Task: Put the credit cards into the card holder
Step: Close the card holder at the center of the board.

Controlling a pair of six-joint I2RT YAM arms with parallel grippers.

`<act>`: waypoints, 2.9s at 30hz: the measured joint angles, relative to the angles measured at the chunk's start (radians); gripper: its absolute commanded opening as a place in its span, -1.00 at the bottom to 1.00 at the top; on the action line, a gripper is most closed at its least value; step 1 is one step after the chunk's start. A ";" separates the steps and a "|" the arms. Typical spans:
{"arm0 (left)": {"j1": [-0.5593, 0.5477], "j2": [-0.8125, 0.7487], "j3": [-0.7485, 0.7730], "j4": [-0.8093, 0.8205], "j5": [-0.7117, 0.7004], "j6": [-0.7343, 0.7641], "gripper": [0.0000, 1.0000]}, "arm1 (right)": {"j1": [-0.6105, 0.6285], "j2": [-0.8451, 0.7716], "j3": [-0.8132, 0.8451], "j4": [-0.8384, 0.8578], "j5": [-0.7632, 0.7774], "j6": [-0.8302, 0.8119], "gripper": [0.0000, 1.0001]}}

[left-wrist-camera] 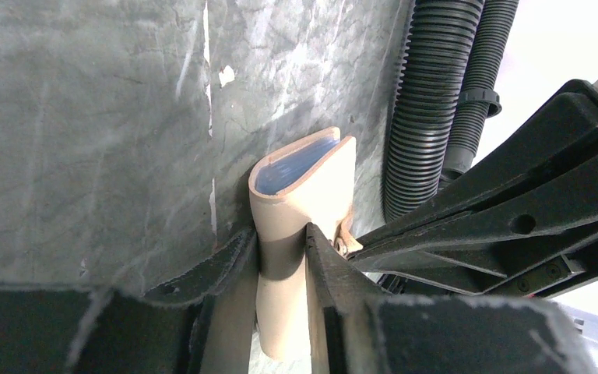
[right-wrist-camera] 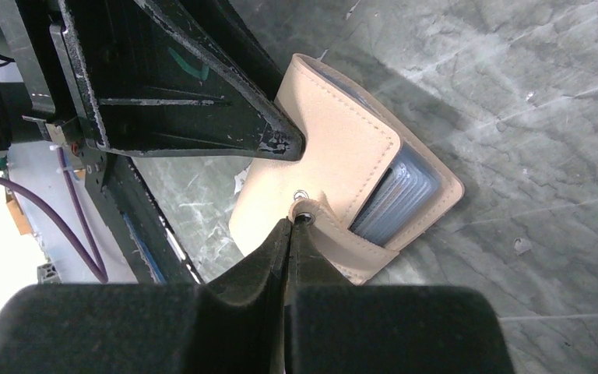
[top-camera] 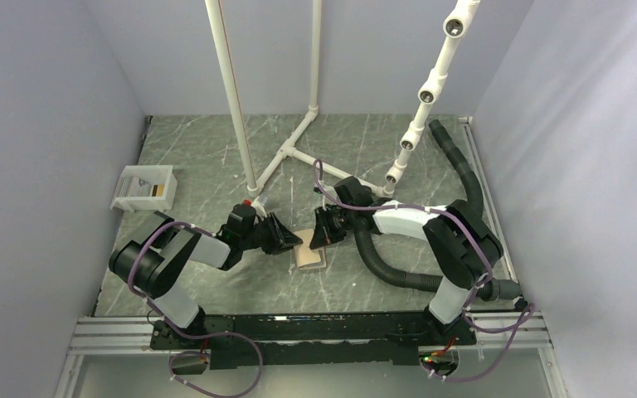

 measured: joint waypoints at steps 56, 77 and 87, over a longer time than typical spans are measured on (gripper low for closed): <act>-0.032 -0.053 -0.013 -0.035 -0.072 -0.022 -0.87 | -0.027 0.224 0.143 -0.010 -0.216 0.100 -1.00; -0.055 -0.274 -0.017 -0.228 -0.068 0.041 -0.06 | 0.010 -0.022 0.301 -0.409 0.116 0.032 0.15; -0.059 -0.279 -0.018 -0.299 -0.061 0.049 -0.04 | 0.019 -0.144 0.121 -0.393 0.265 0.121 0.14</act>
